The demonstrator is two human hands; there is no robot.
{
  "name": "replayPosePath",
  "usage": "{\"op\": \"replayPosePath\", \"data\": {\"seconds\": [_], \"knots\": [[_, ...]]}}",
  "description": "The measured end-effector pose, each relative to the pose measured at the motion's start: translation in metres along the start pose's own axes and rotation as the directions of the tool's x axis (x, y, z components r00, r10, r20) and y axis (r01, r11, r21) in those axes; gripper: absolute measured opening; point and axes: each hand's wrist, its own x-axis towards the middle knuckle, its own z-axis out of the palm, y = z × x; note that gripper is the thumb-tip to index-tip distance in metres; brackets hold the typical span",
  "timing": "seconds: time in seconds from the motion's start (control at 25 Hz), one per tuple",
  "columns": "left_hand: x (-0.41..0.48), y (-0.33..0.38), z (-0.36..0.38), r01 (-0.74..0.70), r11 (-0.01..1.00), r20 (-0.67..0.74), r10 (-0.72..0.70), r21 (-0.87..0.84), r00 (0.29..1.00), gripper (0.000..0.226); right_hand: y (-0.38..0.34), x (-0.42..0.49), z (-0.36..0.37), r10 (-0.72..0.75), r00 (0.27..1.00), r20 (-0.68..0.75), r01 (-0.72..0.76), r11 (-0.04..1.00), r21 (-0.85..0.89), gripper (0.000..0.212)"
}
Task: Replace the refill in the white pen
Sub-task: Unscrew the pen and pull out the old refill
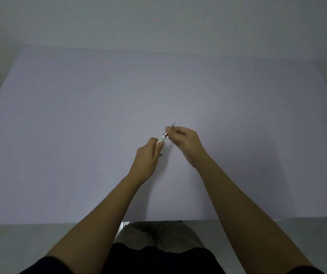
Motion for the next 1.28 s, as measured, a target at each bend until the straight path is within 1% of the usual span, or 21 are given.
{"op": "replayPosePath", "data": {"seconds": [0.08, 0.2, 0.32, 0.48, 0.56, 0.64, 0.76, 0.8, 0.84, 0.92, 0.96, 1.0, 1.08, 1.2, 1.28], "knots": [[-0.0003, -0.0003, 0.0002, 0.000, 1.000, 0.006, 0.000, 0.000, 1.000, 0.026, -0.0012, -0.0005, -0.0015, -0.033, 0.999, -0.025, 0.031, 0.997, -0.072, 0.009], [-0.0013, -0.0015, 0.0008, -0.002, 1.000, 0.004, 0.002, 0.000, 1.000, 0.026, -0.0018, -0.0009, -0.0033, -0.053, 0.998, 0.025, 0.055, 0.996, -0.076, 0.012], [-0.0019, -0.0025, 0.0017, -0.012, 1.000, 0.006, 0.012, 0.004, 1.000, 0.028, -0.0028, -0.0005, -0.0029, -0.051, 0.999, -0.014, 0.048, 0.989, -0.136, 0.014], [-0.0026, -0.0029, 0.0013, 0.008, 1.000, 0.003, -0.008, -0.001, 1.000, 0.026, -0.0032, -0.0007, -0.0007, -0.037, 0.996, 0.083, 0.043, 0.996, -0.079, 0.017], [-0.0038, -0.0032, 0.0010, 0.008, 1.000, 0.005, -0.008, -0.001, 1.000, 0.025, -0.0025, -0.0011, -0.0004, -0.039, 0.998, 0.055, 0.045, 0.992, -0.117, 0.011], [-0.0050, -0.0043, 0.0018, 0.009, 1.000, 0.014, -0.009, 0.000, 1.000, 0.027, -0.0014, -0.0017, 0.0001, -0.032, 0.999, 0.024, 0.035, 0.992, -0.121, 0.011], [-0.0057, -0.0057, 0.0026, 0.012, 1.000, 0.018, -0.012, -0.001, 1.000, 0.029, -0.0011, -0.0012, 0.0006, -0.016, 0.996, 0.091, 0.019, 0.999, -0.036, 0.014], [-0.0059, -0.0056, 0.0024, 0.012, 1.000, 0.016, -0.012, -0.004, 1.000, 0.027, -0.0021, -0.0016, 0.0007, -0.014, 0.994, 0.111, 0.019, 0.999, -0.047, 0.015], [-0.0063, -0.0052, 0.0019, 0.010, 1.000, 0.014, -0.010, -0.006, 1.000, 0.025, -0.0023, -0.0019, 0.0007, -0.018, 0.993, 0.113, 0.027, 0.996, -0.081, 0.017], [-0.0068, -0.0046, 0.0011, 0.006, 1.000, 0.015, -0.006, -0.010, 1.000, 0.024, -0.0009, -0.0012, 0.0001, -0.034, 0.997, 0.063, 0.043, 0.989, -0.139, 0.019], [-0.0069, -0.0044, 0.0010, 0.009, 1.000, 0.017, -0.009, -0.011, 1.000, 0.024, -0.0001, -0.0009, -0.0004, -0.035, 0.998, 0.049, 0.041, 0.990, -0.138, 0.016], [-0.0067, -0.0043, 0.0012, 0.014, 1.000, 0.019, -0.014, -0.009, 1.000, 0.025, -0.0005, -0.0007, -0.0005, -0.022, 0.998, 0.062, 0.029, 0.993, -0.111, 0.013], [-0.0068, -0.0044, 0.0021, 0.019, 1.000, 0.022, -0.019, 0.006, 1.000, 0.025, -0.0018, -0.0002, 0.0002, -0.001, 0.994, 0.107, 0.005, 0.999, -0.042, 0.013], [-0.0068, -0.0057, 0.0038, 0.010, 1.000, 0.022, -0.011, 0.012, 1.000, 0.026, -0.0038, -0.0011, 0.0001, -0.009, 0.998, 0.064, 0.014, 0.997, -0.082, 0.006], [-0.0063, -0.0076, 0.0042, 0.016, 1.000, 0.019, -0.016, 0.002, 1.000, 0.030, -0.0023, -0.0013, -0.0003, -0.012, 0.999, 0.053, 0.016, 0.998, -0.066, 0.006]]}}
